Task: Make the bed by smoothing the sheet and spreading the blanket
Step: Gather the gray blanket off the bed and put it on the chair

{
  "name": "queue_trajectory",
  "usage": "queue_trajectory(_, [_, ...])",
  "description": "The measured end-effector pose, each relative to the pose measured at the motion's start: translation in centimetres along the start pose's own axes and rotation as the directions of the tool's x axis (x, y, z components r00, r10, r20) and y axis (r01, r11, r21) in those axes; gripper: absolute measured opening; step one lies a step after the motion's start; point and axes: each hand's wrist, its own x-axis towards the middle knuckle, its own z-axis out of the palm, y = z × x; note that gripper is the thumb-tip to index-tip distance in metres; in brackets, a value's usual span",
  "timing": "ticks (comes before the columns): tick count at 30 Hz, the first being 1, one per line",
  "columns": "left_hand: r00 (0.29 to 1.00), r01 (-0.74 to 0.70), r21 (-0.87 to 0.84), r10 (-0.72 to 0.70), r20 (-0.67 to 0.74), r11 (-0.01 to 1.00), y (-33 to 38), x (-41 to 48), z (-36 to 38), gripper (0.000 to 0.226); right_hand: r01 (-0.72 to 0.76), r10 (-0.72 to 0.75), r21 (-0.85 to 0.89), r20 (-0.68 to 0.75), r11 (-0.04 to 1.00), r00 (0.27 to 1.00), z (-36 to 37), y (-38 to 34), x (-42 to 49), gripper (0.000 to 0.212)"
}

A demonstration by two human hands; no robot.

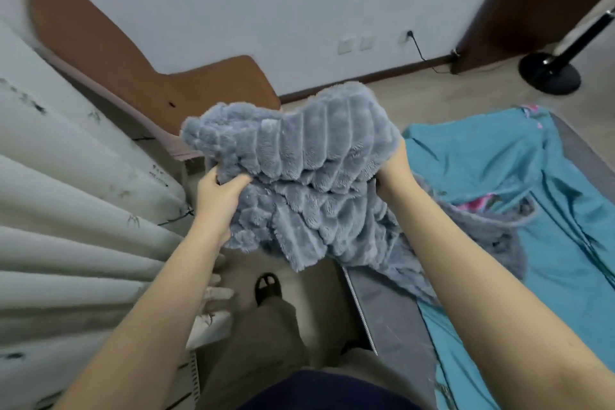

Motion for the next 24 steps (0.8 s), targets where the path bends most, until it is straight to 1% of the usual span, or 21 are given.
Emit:
queue_trajectory(3, [0.993, -0.093, 0.005, 0.093, -0.066, 0.996, 3.7, 4.4, -3.2, 0.040, 0.032, -0.032, 0.008, -0.006, 0.999, 0.999, 6.2, -4.4, 2.2, 0.024])
queue_trajectory(5, [0.983, -0.144, 0.030, 0.146, -0.108, 0.989, 6.1, 7.0, -4.8, 0.046, 0.044, -0.043, 0.056, -0.007, 0.997, 0.999, 9.9, -6.6, 3.5, 0.026])
queue_trajectory(6, [0.977, -0.165, 0.045, 0.170, -0.126, 0.985, 7.1, 8.3, -5.5, 0.050, 0.043, -0.043, 0.091, 0.006, 0.995, 0.999, 11.5, -7.5, 3.9, 0.025])
queue_trajectory(8, [0.966, -0.209, 0.073, 0.217, -0.143, 0.975, 9.0, 10.7, -6.5, 0.051, 0.058, -0.063, 0.125, 0.031, 0.990, 0.998, 14.3, -8.8, 4.7, 0.015])
queue_trajectory(10, [0.958, -0.238, 0.114, 0.252, -0.138, 0.965, 10.3, 12.9, -7.2, 0.047, 0.085, -0.088, 0.078, 0.047, 0.993, 0.995, 16.1, -9.6, 5.5, 0.011])
queue_trajectory(13, [0.954, -0.248, 0.176, 0.271, -0.125, 0.953, 11.0, 15.6, -7.5, 0.040, 0.111, -0.114, 0.053, 0.059, 0.992, 0.992, 17.6, -9.5, 7.4, 0.015])
queue_trajectory(15, [0.955, -0.240, 0.186, 0.266, -0.128, 0.953, 11.1, 17.4, -7.2, 0.036, 0.116, -0.117, 0.030, 0.046, 0.993, 0.992, 18.1, -9.4, 9.0, 0.017])
queue_trajectory(19, [0.967, -0.198, 0.205, 0.225, -0.121, 0.958, 11.4, 21.0, -5.3, 0.036, 0.127, -0.125, -0.072, 0.029, 0.989, 0.992, 18.7, -9.4, 13.6, 0.011])
queue_trajectory(22, [0.971, -0.195, 0.263, 0.223, -0.081, 0.945, 11.3, 23.6, -2.8, 0.036, 0.077, -0.077, -0.179, 0.003, 0.981, 0.997, 17.7, -8.7, 17.9, 0.016])
queue_trajectory(24, [0.978, -0.190, 0.311, 0.208, -0.027, 0.931, 10.7, 25.2, -0.3, 0.043, 0.025, -0.033, -0.227, -0.030, 0.974, 0.999, 16.0, -7.1, 21.0, 0.017])
